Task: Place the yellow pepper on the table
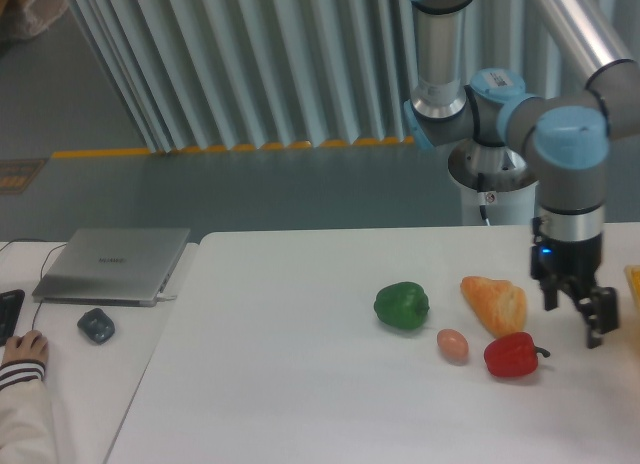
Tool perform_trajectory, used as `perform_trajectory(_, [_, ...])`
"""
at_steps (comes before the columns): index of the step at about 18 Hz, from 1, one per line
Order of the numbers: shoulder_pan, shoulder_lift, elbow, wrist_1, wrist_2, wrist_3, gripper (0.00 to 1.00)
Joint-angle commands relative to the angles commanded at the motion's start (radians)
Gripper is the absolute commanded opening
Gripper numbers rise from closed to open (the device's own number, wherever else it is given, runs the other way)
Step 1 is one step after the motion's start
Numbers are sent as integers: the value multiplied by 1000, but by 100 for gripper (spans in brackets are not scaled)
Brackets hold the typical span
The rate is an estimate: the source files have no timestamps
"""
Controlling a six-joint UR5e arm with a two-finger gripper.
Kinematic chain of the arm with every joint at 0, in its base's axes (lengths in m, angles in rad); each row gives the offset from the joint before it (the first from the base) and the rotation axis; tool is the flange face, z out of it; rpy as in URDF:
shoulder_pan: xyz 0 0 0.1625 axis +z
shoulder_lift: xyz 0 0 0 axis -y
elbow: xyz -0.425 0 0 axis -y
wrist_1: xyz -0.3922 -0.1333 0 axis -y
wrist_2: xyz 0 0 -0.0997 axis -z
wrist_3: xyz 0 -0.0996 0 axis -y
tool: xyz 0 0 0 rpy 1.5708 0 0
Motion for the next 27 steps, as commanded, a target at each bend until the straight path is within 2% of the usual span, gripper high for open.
perform_trajectory(3, [31,-8,5,0,0,98,100])
perform_trajectory(4, [54,-8,2,0,6,165,100])
perform_trajectory(8, [149,-9,-2,2,6,296,100])
perform_trajectory(12, [196,-21,5,9,6,401,100])
perform_trajectory(17, [219,-55,12,48,6,401,100])
perform_trajectory(20, [241,-92,14,93,3,382,100])
perform_trajectory(27, [258,-143,51,101,6,379,100])
